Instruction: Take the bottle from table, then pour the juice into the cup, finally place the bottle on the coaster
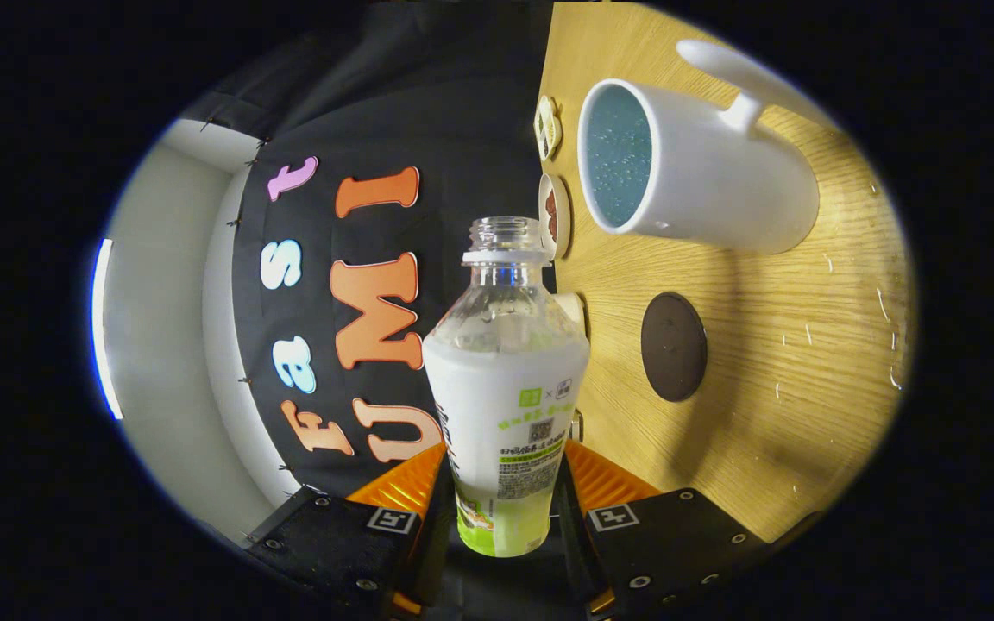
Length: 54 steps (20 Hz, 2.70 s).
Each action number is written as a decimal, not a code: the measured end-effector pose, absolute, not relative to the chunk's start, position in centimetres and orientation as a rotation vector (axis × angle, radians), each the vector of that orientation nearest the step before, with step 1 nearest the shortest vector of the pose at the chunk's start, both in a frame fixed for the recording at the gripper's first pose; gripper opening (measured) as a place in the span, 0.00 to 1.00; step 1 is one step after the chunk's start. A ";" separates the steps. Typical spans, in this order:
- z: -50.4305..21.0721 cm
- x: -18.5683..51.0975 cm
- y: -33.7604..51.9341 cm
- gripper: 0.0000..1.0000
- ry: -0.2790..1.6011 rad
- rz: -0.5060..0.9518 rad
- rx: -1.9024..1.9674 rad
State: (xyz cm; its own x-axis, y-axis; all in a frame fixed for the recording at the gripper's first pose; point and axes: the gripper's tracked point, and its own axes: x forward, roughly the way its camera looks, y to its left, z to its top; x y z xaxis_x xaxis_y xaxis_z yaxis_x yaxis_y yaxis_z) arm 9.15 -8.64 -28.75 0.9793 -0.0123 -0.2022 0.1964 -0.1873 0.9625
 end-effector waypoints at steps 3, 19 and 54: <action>-28.3 9.2 -9.1 0.58 0.124 -0.196 1.788; -28.1 9.4 -11.5 0.58 0.083 -0.228 1.848; -26.5 10.0 -12.4 0.59 -0.005 -0.213 2.036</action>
